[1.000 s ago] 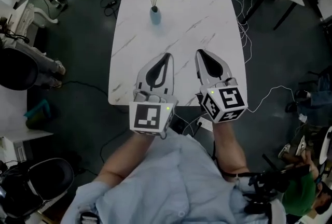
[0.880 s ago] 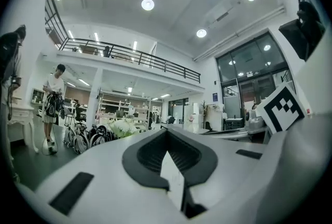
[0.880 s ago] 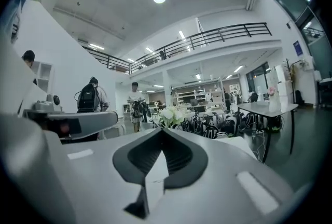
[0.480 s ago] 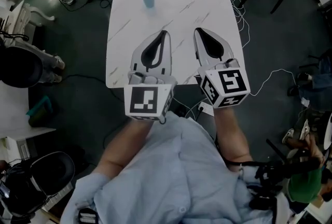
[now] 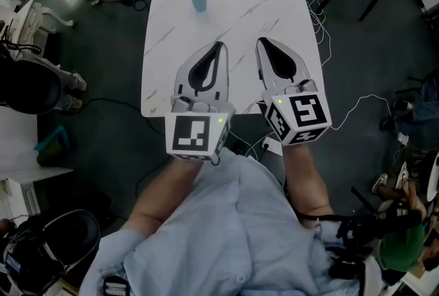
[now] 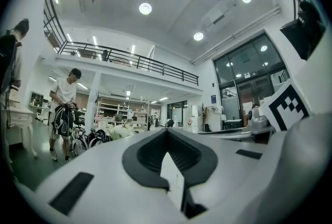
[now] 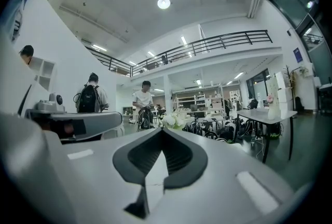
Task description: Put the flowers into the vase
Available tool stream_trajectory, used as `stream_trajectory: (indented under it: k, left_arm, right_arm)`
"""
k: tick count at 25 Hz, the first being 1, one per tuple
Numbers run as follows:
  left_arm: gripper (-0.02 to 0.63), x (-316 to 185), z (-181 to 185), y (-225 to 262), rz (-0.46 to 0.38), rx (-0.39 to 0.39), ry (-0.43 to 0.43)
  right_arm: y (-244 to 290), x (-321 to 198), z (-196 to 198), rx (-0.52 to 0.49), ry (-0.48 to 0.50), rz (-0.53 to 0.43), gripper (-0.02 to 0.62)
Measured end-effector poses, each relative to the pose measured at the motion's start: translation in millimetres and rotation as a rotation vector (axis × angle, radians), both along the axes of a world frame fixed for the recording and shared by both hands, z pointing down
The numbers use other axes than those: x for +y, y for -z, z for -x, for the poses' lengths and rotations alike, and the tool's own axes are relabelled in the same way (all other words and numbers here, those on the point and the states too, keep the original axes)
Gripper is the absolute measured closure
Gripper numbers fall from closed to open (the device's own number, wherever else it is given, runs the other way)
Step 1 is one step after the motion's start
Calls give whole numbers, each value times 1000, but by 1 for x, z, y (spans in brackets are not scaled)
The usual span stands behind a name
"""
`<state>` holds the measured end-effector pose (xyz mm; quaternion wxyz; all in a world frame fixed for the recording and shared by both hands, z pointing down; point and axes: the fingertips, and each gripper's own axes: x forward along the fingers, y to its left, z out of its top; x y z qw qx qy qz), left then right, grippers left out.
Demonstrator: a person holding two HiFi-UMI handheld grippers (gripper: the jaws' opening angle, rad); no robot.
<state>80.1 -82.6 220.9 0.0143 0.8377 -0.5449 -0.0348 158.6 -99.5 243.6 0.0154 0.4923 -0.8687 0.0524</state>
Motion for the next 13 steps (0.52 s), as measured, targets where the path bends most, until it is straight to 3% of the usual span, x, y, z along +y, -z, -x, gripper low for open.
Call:
stream_trajectory:
  k: [13]
  left_arm:
    - [601, -7, 6, 3, -14, 1, 9]
  right_arm:
    - [2, -6, 10, 5, 23, -7, 595]
